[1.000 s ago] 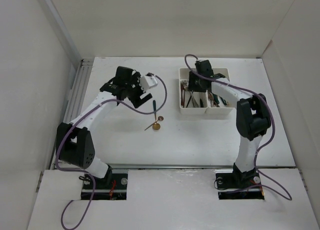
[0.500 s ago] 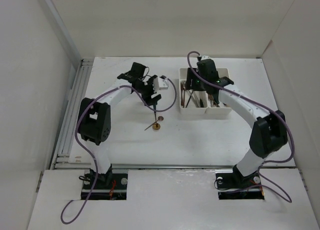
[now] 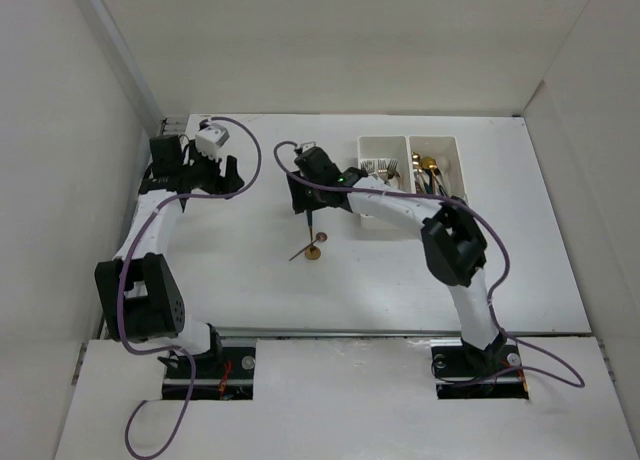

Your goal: Sort the eating utensils into containers

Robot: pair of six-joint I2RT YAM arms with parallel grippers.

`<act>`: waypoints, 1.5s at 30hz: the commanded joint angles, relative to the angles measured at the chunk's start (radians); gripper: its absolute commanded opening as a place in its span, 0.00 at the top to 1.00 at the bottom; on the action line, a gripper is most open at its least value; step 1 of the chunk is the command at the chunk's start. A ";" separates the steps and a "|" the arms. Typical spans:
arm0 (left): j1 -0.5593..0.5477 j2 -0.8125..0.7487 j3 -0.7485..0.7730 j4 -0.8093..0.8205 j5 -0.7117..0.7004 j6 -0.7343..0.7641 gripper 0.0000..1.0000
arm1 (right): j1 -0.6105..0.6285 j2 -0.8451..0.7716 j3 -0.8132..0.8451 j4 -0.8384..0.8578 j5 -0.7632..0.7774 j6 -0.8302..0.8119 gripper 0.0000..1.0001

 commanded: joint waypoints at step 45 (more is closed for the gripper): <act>0.003 -0.117 -0.084 -0.459 0.150 0.844 0.24 | -0.027 -0.155 -0.190 0.242 -0.370 -0.297 0.35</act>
